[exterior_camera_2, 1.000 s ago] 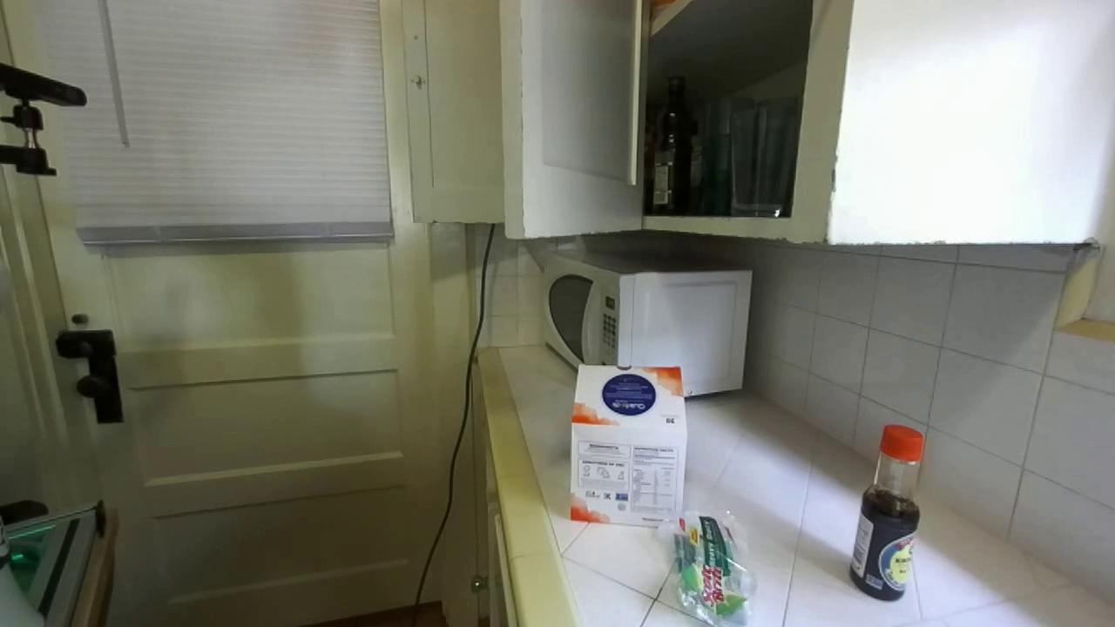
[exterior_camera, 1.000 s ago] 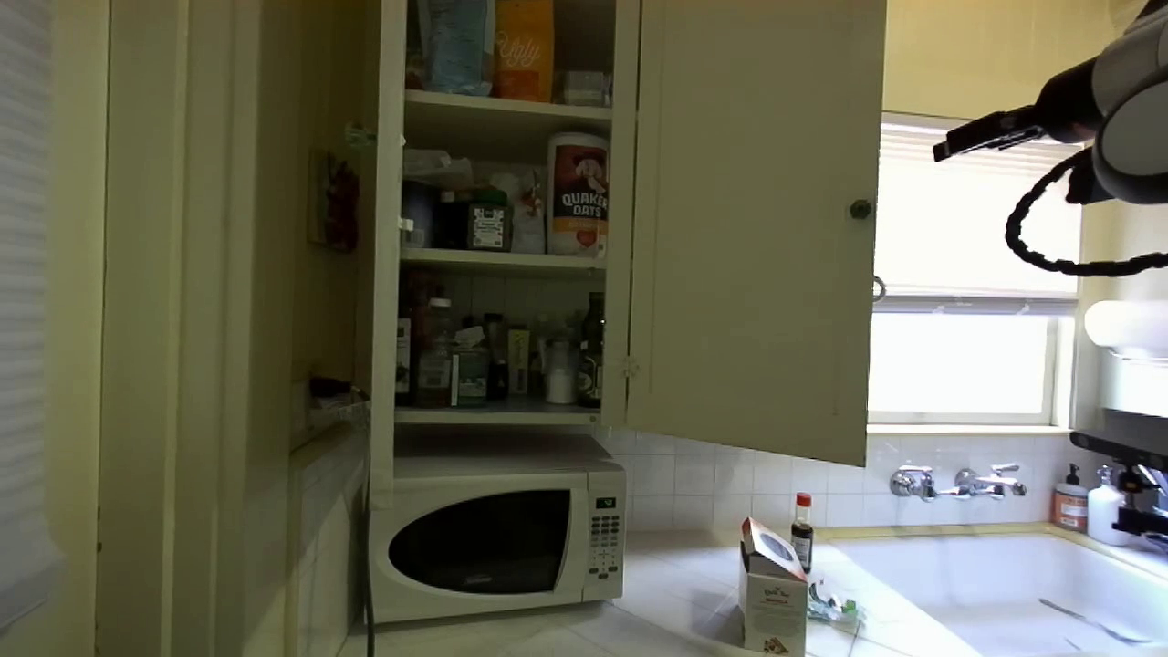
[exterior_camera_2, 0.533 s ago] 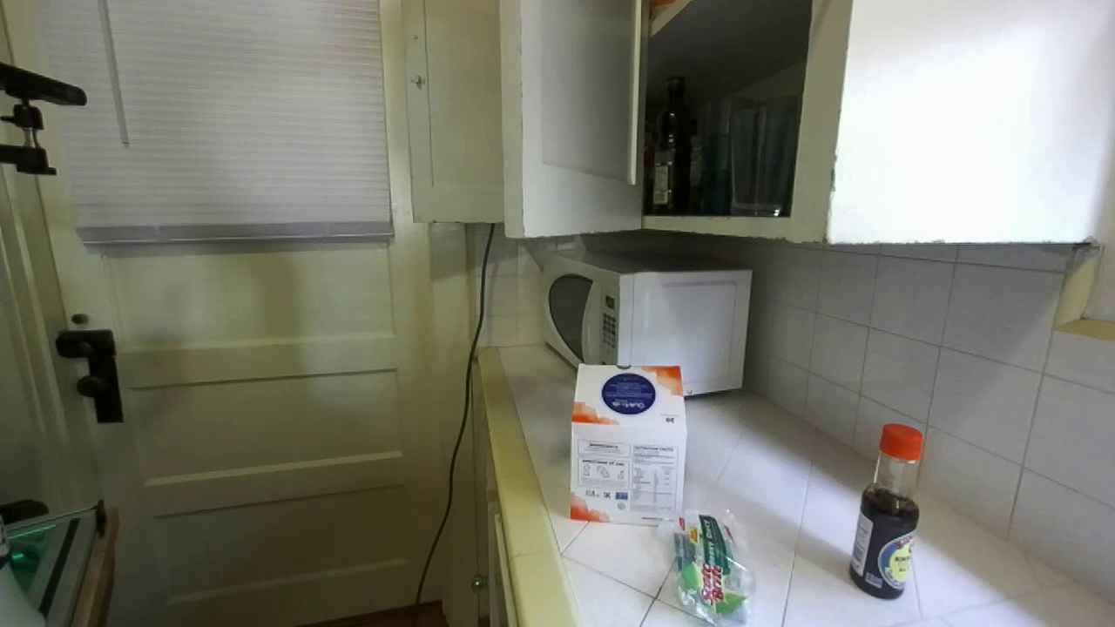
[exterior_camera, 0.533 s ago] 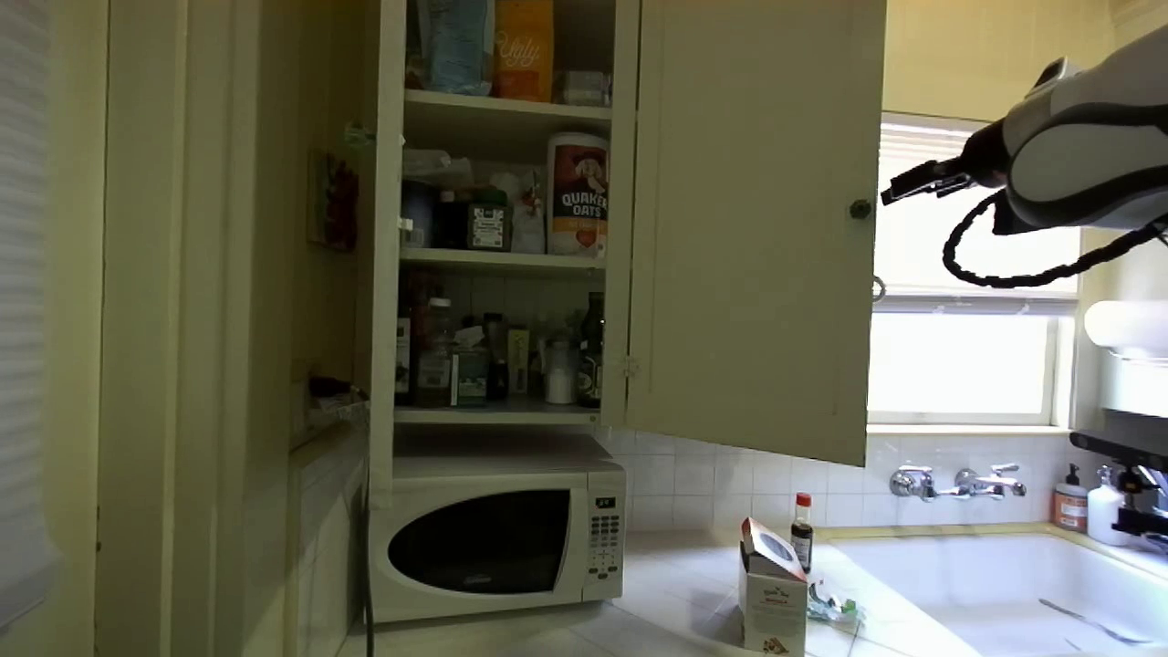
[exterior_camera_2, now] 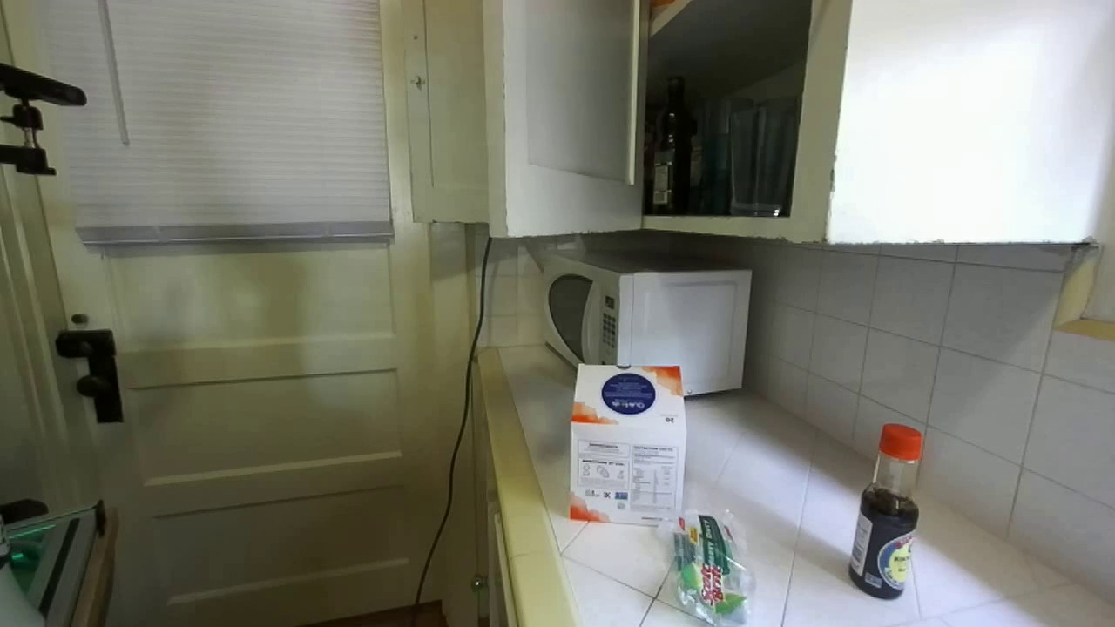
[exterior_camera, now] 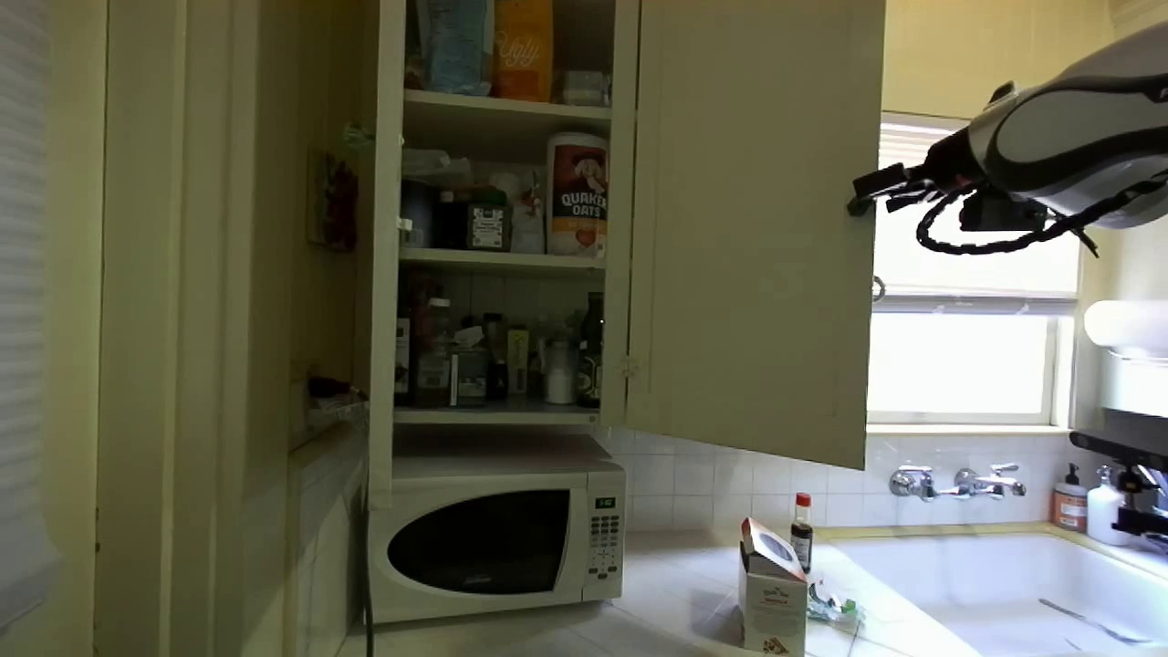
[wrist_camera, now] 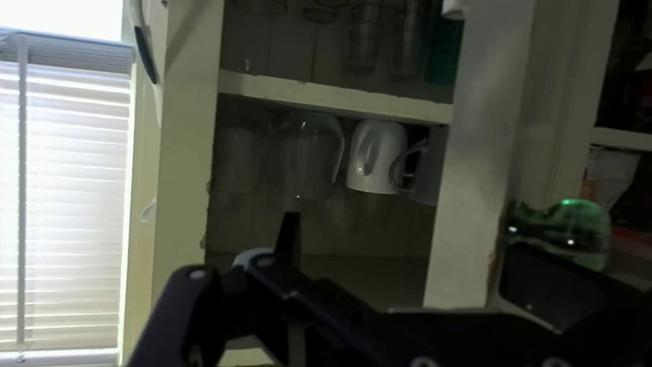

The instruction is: Open the top right cabinet door

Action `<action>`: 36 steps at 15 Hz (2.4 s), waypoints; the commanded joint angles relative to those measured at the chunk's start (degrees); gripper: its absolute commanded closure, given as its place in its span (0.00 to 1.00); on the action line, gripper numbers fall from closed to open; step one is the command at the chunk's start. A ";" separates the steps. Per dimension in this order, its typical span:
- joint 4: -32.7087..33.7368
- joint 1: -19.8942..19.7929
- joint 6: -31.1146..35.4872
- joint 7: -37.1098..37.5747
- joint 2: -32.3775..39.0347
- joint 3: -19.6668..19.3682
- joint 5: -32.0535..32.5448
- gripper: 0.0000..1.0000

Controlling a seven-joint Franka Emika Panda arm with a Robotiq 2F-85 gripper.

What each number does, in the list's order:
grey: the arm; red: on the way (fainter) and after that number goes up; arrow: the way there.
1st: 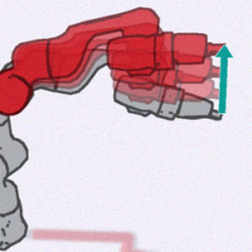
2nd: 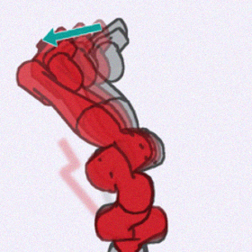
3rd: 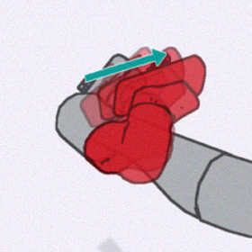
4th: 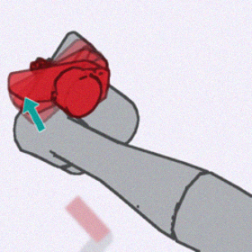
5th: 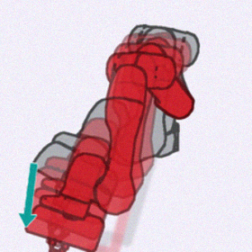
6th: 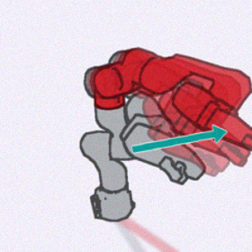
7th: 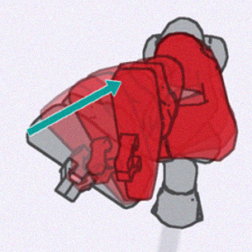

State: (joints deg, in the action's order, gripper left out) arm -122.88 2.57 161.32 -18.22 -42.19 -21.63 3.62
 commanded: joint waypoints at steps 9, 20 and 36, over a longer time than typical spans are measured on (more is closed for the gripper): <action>2.98 16.32 -24.80 -11.69 -14.20 -2.90 -10.26 0.00; 6.59 22.76 -42.10 -16.32 -14.01 -3.16 -25.63 0.00; 12.40 25.09 -55.41 -25.61 2.71 3.31 -41.55 0.00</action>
State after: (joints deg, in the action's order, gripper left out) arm -113.93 30.27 110.14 -39.40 -43.24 -18.13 -35.67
